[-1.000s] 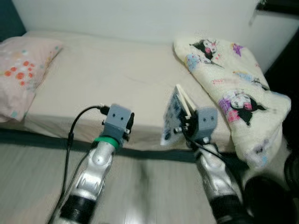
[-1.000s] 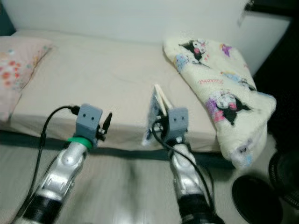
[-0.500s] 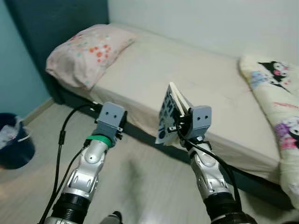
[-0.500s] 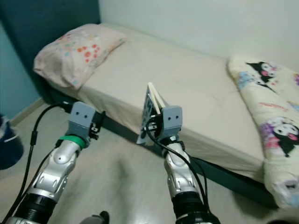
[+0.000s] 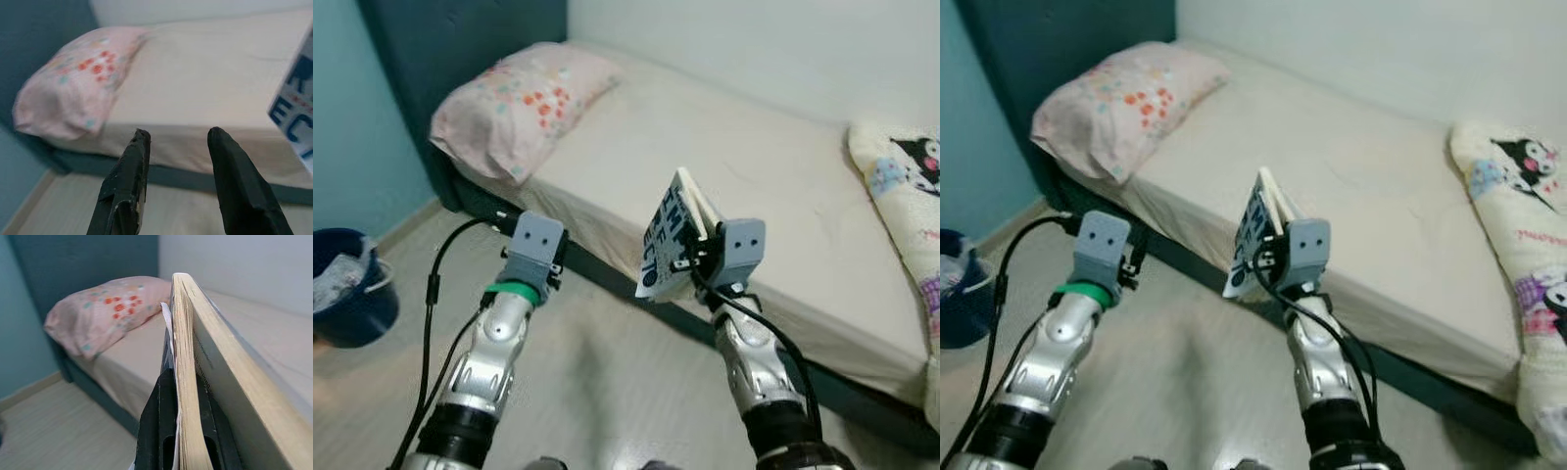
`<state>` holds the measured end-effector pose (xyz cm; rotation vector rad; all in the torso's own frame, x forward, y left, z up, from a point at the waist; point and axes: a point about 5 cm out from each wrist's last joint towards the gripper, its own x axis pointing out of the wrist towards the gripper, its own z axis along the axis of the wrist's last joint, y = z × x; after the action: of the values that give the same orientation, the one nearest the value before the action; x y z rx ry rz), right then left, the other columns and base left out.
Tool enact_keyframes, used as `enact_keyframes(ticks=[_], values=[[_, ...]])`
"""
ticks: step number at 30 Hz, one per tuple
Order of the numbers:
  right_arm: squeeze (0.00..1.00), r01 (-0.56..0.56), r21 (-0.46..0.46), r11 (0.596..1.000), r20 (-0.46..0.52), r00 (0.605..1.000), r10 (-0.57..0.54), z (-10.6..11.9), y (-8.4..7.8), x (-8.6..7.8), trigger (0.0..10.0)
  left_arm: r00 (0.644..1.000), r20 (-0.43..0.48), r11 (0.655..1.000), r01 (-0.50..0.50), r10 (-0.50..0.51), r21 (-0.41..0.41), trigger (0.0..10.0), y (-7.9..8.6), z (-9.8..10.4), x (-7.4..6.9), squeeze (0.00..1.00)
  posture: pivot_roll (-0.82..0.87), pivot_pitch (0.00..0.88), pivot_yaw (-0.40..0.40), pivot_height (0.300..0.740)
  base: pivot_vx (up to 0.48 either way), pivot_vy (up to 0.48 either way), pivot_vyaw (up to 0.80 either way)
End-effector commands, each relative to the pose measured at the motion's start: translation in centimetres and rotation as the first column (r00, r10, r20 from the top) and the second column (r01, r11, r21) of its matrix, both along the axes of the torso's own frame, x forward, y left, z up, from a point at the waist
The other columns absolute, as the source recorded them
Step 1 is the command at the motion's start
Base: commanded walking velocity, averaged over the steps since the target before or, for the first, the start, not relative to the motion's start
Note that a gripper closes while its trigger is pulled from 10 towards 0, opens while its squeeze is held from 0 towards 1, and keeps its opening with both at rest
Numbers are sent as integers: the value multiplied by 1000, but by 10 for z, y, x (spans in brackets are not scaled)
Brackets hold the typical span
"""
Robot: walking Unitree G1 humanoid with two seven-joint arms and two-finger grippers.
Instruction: Clean up the room
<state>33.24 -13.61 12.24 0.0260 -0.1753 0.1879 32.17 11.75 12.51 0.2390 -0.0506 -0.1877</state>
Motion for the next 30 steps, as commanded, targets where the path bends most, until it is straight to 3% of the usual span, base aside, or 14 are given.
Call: enact_keyframes(ticks=[1, 13, 24, 30], values=[[0, 23, 15, 1000, 19, 1000, -24, 2, -6, 0, 10000, 1000, -9, 1000, 17, -17, 12, 10000, -4, -3, 0, 0, 32, 9, -1, 740, 469, 0, 0], [0, -37, -7, 999, 22, 999, 38, 2, 0, -1, 10000, 1000, -4, 1000, 9, -9, 14, 10000, -3, -2, 1, 0, 31, 8, -2, 740, 469, 0, 0], [0, -44, -18, 999, 21, 999, 45, 1, 2, -2, 10000, 1000, -2, 1000, 5, -5, 16, 10000, -2, -2, 1, 0, 33, 7, 0, 740, 469, 0, 799], [0, -58, 2, 998, 17, 998, 58, 0, 2, -2, 10000, 1000, 0, 1000, 5, -5, 15, 10000, -2, -1, 1, 0, 33, 7, 1, 740, 469, 0, 0]])
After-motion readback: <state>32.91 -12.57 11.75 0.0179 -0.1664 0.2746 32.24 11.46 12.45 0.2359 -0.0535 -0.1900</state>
